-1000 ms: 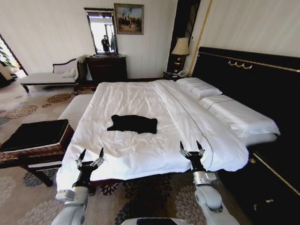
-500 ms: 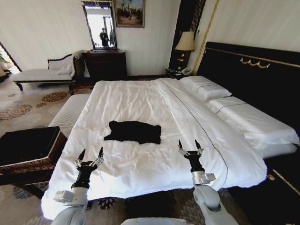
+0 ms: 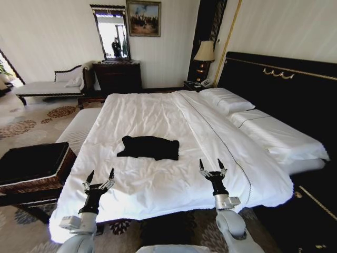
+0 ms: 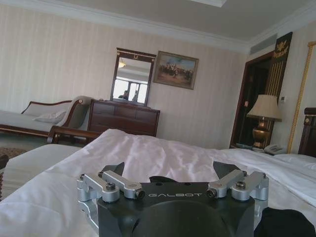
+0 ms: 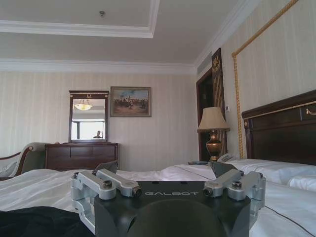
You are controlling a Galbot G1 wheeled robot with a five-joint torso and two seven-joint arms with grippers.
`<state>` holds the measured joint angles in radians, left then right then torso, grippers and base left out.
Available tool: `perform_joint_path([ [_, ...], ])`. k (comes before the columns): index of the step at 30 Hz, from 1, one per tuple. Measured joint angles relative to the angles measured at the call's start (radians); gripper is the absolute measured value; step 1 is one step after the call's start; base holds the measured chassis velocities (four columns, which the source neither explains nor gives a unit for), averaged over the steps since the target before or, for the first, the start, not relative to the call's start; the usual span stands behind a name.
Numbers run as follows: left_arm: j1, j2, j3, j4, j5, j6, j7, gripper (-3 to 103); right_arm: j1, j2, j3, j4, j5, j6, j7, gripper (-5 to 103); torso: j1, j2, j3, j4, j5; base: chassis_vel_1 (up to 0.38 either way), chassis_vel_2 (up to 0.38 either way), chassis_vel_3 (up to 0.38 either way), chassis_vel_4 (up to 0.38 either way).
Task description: Fold the clothes on the bed and place them into the basket.
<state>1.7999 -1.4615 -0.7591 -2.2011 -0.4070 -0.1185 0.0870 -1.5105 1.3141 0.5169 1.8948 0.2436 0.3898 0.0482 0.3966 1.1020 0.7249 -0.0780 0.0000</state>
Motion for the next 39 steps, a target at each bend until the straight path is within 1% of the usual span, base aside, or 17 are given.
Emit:
perform_joint_path([
  [1,0.000,0.000,-0.001,0.007,0.006,0.003,-0.007,100,0.001,0.002,0.000,-0.004,-0.002,0.007,-0.001,100,0.000,0.000,0.000,0.0003,0.0000,-0.066,0.038,0.065,-0.070],
  [4,0.000,-0.004,-0.003,0.023,0.023,0.009,-0.016,100,0.004,0.002,0.000,-0.016,-0.003,0.014,-0.001,100,0.000,0.000,0.000,0.0000,-0.0001,0.000,0.000,0.000,0.000],
  [12,-0.009,-0.019,-0.001,0.026,0.046,0.018,-0.023,100,0.021,-0.006,0.004,-0.035,-0.007,0.026,-0.014,100,-0.001,0.000,0.000,0.0001,0.0000,0.000,0.000,0.000,0.000],
  [16,0.000,-0.026,0.001,0.023,0.050,0.017,-0.022,100,0.021,-0.006,0.005,-0.039,-0.015,0.020,-0.010,100,0.000,0.000,0.000,0.0000,0.0000,0.000,0.000,0.000,0.000],
  [19,0.008,-0.022,-0.015,0.020,0.044,0.014,-0.014,100,0.026,0.000,0.002,-0.045,-0.017,0.021,-0.007,100,-0.001,0.000,0.000,0.0001,-0.0001,0.000,0.000,0.000,0.000],
  [23,-0.008,0.006,-0.068,0.006,-0.003,0.028,-0.005,100,0.038,0.031,0.002,-0.080,-0.047,0.063,-0.019,100,-0.001,0.000,0.000,0.0002,0.0001,-0.009,0.013,0.013,-0.007],
  [25,-0.010,0.009,-0.075,-0.002,-0.015,0.035,-0.005,100,0.038,0.037,0.002,-0.089,-0.059,0.074,-0.023,100,-0.001,0.000,0.000,-0.0002,0.0000,-0.044,0.050,0.051,-0.051],
  [27,-0.010,0.007,-0.081,-0.013,-0.025,0.043,-0.003,100,0.038,0.045,-0.001,-0.102,-0.075,0.093,-0.030,100,-0.001,0.000,0.000,0.0001,0.0000,-0.069,0.077,0.074,-0.083],
  [33,0.014,-0.008,-0.081,-0.014,-0.011,0.032,0.002,100,0.044,0.052,-0.001,-0.119,-0.074,0.126,-0.050,100,0.000,0.000,0.000,0.0003,-0.0001,-0.079,0.086,0.089,-0.077],
  [39,0.012,-0.015,-0.103,-0.011,-0.002,0.027,0.002,100,0.048,0.052,-0.003,-0.120,-0.069,0.130,-0.053,100,0.000,0.000,0.000,0.0000,0.0000,-0.011,0.017,0.013,-0.013],
])
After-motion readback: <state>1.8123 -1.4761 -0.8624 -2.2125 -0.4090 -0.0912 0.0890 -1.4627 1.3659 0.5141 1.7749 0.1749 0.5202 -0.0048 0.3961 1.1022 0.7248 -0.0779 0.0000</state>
